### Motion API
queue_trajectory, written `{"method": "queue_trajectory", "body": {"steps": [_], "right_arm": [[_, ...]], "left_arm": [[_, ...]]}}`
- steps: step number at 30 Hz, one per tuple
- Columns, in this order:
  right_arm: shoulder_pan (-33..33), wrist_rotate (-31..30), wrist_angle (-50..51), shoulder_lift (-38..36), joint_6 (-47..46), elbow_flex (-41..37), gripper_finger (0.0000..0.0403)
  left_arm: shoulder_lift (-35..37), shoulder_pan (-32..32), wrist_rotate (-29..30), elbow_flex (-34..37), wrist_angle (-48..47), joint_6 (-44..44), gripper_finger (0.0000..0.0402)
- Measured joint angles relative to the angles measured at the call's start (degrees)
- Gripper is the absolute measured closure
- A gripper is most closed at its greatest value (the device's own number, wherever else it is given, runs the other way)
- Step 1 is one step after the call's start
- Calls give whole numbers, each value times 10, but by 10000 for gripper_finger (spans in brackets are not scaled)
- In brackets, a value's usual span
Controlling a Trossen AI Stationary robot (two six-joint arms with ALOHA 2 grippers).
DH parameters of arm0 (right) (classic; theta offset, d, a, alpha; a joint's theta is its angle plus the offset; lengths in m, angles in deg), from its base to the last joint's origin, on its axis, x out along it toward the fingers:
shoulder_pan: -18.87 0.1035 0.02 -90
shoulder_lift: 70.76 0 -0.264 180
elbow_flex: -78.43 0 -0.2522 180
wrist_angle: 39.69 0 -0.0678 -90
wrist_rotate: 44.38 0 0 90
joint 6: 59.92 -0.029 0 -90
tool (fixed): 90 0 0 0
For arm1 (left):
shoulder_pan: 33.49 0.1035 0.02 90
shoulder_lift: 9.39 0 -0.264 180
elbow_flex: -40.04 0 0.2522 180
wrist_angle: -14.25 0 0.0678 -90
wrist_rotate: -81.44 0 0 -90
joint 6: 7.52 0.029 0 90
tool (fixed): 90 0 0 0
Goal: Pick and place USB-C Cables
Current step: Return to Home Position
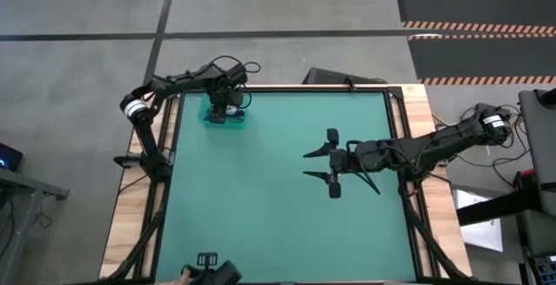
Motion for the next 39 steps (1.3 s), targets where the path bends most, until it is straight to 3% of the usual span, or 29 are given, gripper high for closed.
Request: {"method": "queue_trajectory", "body": {"steps": [12,24,33,39], "right_arm": [[0,0,-9,0,53,-22,197],[-1,4,-39,0,79,-47,197],[-9,4,-113,0,104,-94,197],[-31,4,-139,-9,113,-122,197]], "left_arm": [[74,-87,2,2,1,-159,302],[154,-288,2,14,76,-286,302],[199,-444,1,106,198,-354,302],[245,-529,-6,206,297,-382,302]]}}
